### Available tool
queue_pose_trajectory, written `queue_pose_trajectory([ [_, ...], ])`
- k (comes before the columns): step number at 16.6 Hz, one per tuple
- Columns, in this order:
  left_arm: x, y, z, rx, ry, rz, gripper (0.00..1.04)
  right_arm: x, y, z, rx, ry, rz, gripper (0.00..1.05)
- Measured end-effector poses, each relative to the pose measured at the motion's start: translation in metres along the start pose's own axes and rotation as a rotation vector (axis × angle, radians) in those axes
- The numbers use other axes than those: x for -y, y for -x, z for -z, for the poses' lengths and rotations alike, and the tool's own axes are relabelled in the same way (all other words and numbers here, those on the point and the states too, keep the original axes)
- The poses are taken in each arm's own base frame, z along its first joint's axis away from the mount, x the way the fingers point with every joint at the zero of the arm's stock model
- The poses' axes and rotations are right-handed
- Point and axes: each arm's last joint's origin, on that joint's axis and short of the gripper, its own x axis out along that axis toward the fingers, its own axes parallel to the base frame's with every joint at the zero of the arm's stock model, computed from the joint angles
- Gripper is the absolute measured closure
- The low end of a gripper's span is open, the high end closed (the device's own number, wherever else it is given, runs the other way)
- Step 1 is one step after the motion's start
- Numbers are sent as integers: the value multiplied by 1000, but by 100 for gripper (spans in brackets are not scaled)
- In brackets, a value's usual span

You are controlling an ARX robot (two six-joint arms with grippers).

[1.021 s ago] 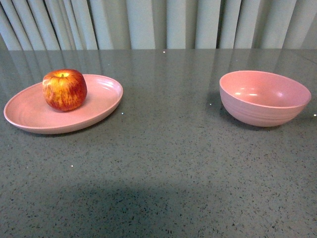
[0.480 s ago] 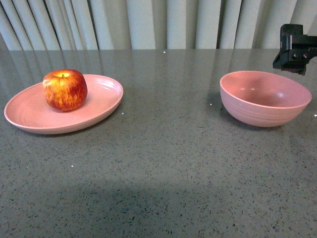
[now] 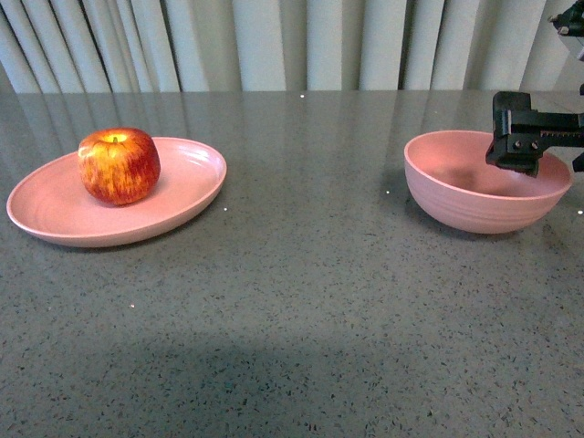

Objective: Move apple from plate to bowl

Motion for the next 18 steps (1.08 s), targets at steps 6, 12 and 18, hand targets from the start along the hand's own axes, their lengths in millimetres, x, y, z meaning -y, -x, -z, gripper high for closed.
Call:
queue_pose_trajectory([
  [6,0,0,0,0,0,0,7,0,-2,3,-13,-6,3,55],
  [12,0,0,0,0,0,0,7,0,7,-1,-5,-33,-17,102],
  [18,0,0,0,0,0,0,7,-23,66,-55,169,-36,-135,102],
])
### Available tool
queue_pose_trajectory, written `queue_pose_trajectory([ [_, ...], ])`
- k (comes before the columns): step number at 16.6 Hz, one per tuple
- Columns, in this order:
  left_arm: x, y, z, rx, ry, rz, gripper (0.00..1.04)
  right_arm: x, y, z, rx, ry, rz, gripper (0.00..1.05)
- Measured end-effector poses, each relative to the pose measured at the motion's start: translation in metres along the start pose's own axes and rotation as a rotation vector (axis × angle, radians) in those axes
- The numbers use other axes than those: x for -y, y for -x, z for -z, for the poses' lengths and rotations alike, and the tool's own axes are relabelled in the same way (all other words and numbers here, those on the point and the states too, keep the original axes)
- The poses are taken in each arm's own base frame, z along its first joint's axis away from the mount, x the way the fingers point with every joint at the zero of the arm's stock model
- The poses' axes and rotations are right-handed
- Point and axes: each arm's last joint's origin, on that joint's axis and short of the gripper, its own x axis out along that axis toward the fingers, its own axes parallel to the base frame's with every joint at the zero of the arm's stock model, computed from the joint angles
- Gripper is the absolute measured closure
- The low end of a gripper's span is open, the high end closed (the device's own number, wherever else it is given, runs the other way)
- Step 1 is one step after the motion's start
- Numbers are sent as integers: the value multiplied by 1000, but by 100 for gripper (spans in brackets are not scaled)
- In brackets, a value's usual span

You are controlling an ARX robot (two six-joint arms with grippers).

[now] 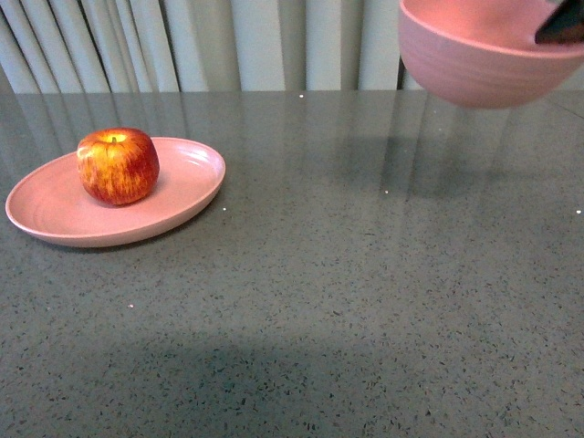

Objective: Move apple from plate to bowl

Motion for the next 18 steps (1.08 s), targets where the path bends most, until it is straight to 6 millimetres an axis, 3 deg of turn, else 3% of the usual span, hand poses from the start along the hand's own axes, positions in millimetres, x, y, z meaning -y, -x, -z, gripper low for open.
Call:
queue_pose_trajectory([
  [2,0,0,0,0,0,0,7,-29,4,-7,9,30,-66,102],
  [8,0,0,0,0,0,0,7,-86,-47,27,-143,75,-139,102],
  [13,0,0,0,0,0,0,7,-105,-76,50,-216,87,-127,102],
  [18,0,0,0,0,0,0,7,-107,-91,63,-248,82,-107,102],
])
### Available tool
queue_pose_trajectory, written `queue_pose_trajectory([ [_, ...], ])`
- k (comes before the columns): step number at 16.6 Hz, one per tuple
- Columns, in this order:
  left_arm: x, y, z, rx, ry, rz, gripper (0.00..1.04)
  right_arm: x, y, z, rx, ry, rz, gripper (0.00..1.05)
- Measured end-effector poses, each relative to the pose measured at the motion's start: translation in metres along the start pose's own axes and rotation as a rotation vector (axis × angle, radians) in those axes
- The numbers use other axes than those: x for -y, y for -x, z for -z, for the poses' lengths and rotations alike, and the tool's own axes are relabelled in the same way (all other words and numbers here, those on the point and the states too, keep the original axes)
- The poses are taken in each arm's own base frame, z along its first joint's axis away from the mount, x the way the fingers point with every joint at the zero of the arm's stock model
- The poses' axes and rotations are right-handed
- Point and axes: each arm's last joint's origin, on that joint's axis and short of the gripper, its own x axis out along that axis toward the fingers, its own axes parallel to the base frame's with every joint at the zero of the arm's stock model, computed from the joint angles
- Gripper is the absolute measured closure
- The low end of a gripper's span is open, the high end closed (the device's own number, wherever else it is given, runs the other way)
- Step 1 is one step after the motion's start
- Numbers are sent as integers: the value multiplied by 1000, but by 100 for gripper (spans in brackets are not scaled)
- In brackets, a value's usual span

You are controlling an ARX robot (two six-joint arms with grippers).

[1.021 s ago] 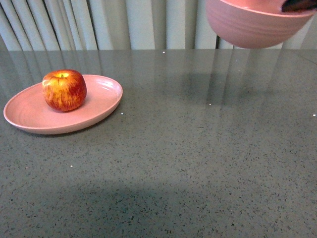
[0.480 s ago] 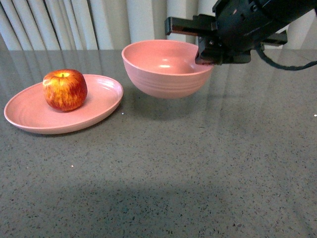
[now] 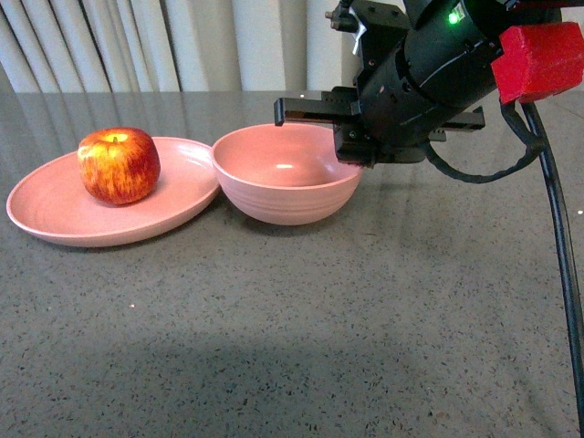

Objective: Move apple from plate to bowl

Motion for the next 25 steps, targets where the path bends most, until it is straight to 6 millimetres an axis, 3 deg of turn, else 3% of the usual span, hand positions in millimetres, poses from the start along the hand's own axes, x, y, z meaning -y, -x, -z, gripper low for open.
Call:
queue_pose_trajectory([
  [10,0,0,0,0,0,0,7,-1,-5,4,-9,1,14,101],
  [16,0,0,0,0,0,0,7,-1,-2,1,-4,-7,12,41],
  [19,0,0,0,0,0,0,7,0,25,-17,77,-24,-18,10],
  [20,0,0,0,0,0,0,7,1,40,-25,123,-30,-31,5],
  [21,0,0,0,0,0,0,7,3,54,-29,158,-34,-42,7],
  [22,0,0,0,0,0,0,7,11,84,-32,249,-48,-67,6],
  [25,0,0,0,0,0,0,7,32,157,-15,510,-71,-90,7],
])
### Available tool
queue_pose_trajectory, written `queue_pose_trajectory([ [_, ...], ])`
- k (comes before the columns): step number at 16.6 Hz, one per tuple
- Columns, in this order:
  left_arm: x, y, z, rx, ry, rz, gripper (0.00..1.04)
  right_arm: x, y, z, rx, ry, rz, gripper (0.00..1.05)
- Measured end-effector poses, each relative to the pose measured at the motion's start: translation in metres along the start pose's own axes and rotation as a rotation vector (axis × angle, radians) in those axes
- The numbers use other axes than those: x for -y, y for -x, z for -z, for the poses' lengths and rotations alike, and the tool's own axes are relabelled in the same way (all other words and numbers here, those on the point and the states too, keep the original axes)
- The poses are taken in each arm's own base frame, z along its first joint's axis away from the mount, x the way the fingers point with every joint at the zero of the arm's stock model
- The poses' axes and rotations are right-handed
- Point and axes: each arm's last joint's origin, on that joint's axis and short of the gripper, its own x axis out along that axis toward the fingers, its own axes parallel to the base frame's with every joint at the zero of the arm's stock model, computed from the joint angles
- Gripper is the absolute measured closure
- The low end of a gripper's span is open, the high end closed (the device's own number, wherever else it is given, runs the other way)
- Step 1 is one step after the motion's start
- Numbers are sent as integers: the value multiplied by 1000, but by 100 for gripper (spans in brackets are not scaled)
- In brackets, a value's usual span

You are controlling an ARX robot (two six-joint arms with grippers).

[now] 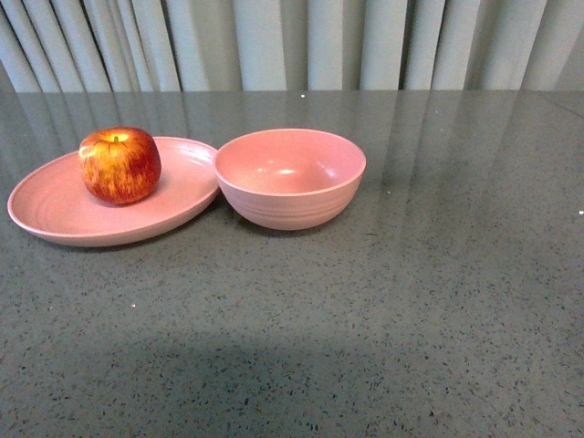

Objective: Move apple from plate to bowl

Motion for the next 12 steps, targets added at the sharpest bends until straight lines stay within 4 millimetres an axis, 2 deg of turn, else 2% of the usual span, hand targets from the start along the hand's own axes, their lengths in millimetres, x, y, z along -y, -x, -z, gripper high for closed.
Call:
queue_pose_trajectory([
  [2,0,0,0,0,0,0,7,17,59,-1,168,-9,36,7],
  [4,0,0,0,0,0,0,7,25,80,7,196,-12,67,7],
  [5,0,0,0,0,0,0,7,34,101,21,212,-14,104,7],
  [6,0,0,0,0,0,0,7,48,127,46,210,-13,163,7],
  [9,0,0,0,0,0,0,7,64,164,77,232,-20,251,7],
  [10,0,0,0,0,0,0,7,66,172,86,289,63,301,17],
  [12,0,0,0,0,0,0,7,71,182,126,230,197,337,49],
])
